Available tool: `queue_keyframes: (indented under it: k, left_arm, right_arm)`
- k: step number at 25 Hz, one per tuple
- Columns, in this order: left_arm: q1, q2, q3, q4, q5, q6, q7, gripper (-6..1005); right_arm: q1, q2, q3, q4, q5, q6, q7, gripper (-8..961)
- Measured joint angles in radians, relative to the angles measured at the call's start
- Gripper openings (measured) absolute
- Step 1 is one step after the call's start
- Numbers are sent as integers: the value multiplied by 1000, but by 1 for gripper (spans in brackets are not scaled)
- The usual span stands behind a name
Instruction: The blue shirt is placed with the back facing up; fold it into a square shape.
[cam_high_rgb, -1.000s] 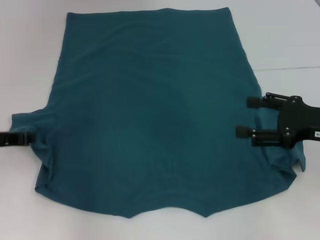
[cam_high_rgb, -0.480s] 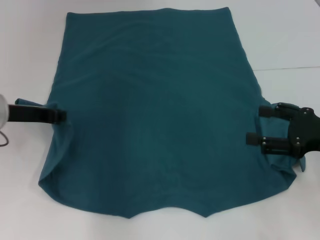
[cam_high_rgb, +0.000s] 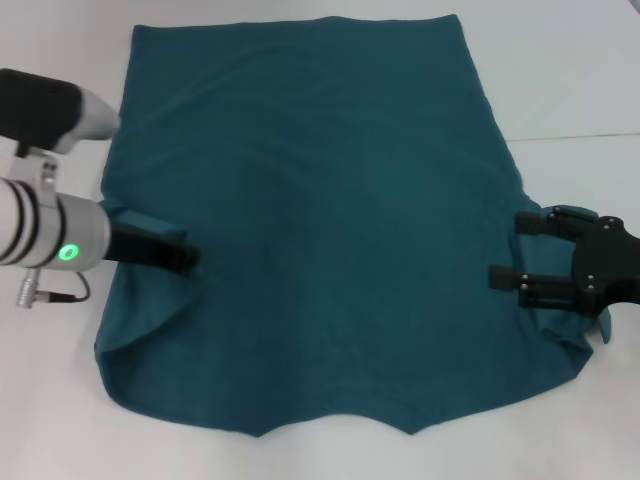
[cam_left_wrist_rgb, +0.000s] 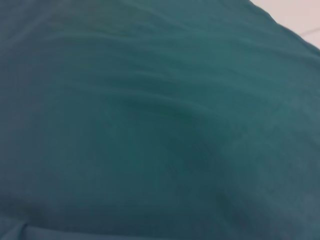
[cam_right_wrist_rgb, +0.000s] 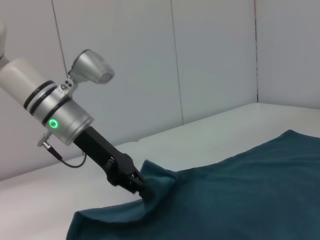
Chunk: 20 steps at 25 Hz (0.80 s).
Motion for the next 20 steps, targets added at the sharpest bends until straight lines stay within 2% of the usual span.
queue_keyframes:
  k: [5, 8, 10, 17, 18, 20]
  left_arm:
    - [-3, -6, 130, -14, 0, -49, -2, 119]
    - [-4, -6, 178, -13, 3, -59, -4, 128]
    - [-7, -6, 184, -9, 2, -62, -4, 219]
    - [-5, 0, 110, 44, 8, -69, -37, 497]
    - [-9, 7, 36, 57, 49, -77, -93, 532]
    - [-16, 15, -18, 55, 82, -83, -140, 601]
  right_arm:
    - [6, 1, -5, 5, 1, 5, -2, 927]
    - [9, 2, -5, 5, 3, 6, -3, 927]
    - [10, 2, -5, 6, 3, 6, -3, 927]
    - [13, 2, -3, 8, 4, 9, -4, 926]
    - [13, 2, -3, 8, 4, 12, -4, 926]
    - [13, 2, -4, 8, 4, 16, -4, 926]
